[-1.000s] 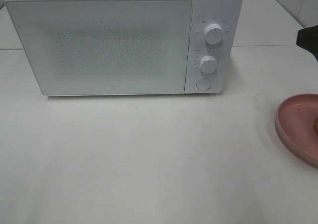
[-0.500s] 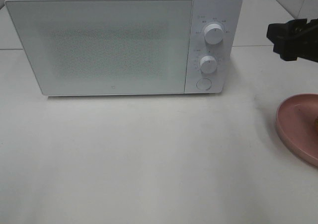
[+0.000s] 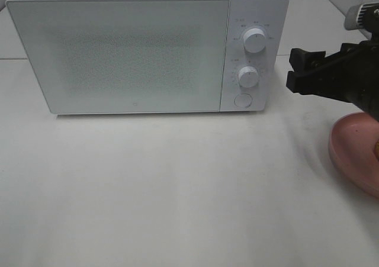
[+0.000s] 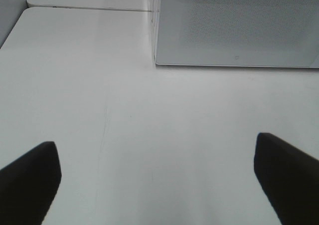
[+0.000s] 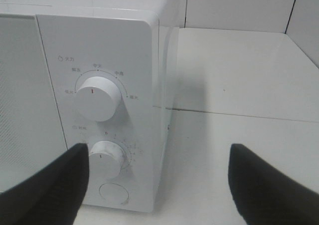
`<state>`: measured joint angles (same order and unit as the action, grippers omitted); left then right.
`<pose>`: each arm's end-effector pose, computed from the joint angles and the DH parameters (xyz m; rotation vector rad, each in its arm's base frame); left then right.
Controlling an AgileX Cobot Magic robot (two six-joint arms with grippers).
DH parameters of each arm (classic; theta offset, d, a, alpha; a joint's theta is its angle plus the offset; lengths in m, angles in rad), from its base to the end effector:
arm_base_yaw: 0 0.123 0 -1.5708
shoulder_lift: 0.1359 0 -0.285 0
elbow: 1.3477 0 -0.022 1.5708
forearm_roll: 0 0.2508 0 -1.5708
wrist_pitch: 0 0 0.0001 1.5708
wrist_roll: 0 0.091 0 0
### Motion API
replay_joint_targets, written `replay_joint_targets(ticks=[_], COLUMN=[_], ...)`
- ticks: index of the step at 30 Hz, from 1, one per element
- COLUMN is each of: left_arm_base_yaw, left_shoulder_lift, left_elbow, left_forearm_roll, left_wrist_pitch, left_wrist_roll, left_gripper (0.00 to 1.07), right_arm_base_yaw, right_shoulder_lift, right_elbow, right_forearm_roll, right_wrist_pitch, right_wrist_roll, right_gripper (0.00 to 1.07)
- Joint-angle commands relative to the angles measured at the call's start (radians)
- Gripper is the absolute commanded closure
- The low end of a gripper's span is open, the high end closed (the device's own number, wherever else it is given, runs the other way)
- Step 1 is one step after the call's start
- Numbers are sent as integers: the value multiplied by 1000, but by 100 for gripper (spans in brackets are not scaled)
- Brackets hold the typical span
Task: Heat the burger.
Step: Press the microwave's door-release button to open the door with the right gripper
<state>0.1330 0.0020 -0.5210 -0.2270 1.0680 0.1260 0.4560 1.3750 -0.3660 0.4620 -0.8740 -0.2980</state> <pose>-0.0060 -0.0189 0.2842 0.0069 2.0137 -0.1063 0.2266 0.0765 0.2121 -0.1078 1.6642 0.0617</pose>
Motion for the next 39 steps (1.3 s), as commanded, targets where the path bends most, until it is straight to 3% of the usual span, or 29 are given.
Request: replay_joint_targets(ticks=[1, 12, 20, 37, 39], left_arm_base_yaw=[-6, -6, -6, -6, -6], left_shoulder_lift=[0, 0, 0, 0, 0], left_elbow=[1, 1, 1, 1, 1], left_forearm_roll=[-4, -4, -4, -4, -4], left_wrist_pitch=[4, 4, 4, 4, 4], left_wrist_roll=[-3, -3, -3, -2, -2], left_gripper=[7, 7, 7, 7, 7], right_arm_base_yaw=[72, 231, 282, 282, 282], right_shoulder_lift=[53, 254, 359, 392, 392], right_elbow=[4, 4, 0, 1, 1], right_forearm_roll=[104, 232, 276, 276, 276], right_wrist_pitch=[-121, -312, -360, -364, -363], right_wrist_roll=[-37, 5, 52, 273, 467], right_gripper=[33, 33, 33, 33, 33])
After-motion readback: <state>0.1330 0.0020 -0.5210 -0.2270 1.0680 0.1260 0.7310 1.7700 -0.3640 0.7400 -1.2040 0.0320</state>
